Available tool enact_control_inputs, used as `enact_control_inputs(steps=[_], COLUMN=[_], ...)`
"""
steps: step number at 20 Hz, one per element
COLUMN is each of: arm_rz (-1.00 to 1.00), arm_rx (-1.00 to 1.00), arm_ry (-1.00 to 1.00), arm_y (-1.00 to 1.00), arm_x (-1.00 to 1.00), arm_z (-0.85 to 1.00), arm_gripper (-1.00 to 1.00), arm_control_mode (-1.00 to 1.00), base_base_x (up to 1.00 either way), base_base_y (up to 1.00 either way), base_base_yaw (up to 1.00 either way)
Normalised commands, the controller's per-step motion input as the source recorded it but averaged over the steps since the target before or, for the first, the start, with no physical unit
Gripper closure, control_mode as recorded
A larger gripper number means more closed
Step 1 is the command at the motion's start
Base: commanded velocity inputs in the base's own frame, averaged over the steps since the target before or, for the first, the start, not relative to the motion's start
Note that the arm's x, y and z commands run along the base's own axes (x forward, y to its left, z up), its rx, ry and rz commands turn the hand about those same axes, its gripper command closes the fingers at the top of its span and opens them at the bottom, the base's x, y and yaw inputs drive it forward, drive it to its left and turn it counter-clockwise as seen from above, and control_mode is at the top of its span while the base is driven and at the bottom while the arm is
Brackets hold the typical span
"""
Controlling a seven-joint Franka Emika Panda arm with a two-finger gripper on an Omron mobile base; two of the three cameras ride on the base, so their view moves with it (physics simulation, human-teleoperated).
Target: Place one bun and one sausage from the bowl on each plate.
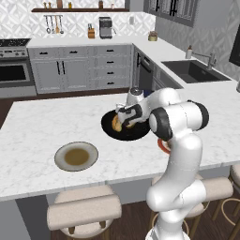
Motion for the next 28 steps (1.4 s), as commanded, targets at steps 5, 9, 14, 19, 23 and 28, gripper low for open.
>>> enact_control_inputs(steps=[5, 9, 14, 19, 23, 28], arm_rz=[0.09, 0.25, 0.29, 0.26, 0.16, 0.06], arm_rx=[0.00, 0.00, 0.00, -0.07, -0.04, 0.00], arm_ry=[0.00, 0.00, 0.02, 0.13, 0.32, 0.29], arm_y=[-0.78, -1.00, -0.97, -0.76, -0.61, -0.51], arm_x=[-0.88, -1.00, -0.63, -0.36, -0.17, 0.00], arm_z=[0.28, 0.13, 0.19, 0.08, 0.09, -0.16], arm_gripper=[1.00, 1.00, 1.00, 1.00, 1.00, 1.00], arm_control_mode=[-1.00, -1.00, -1.00, -1.00, -1.00, -1.00], base_base_x=[0.00, 0.00, 0.00, 0.00, 0.00, 0.00], base_base_y=[0.00, 0.00, 0.00, 0.00, 0.00, 0.00], base_base_yaw=[0.00, 0.00, 0.00, 0.00, 0.00, 0.00])
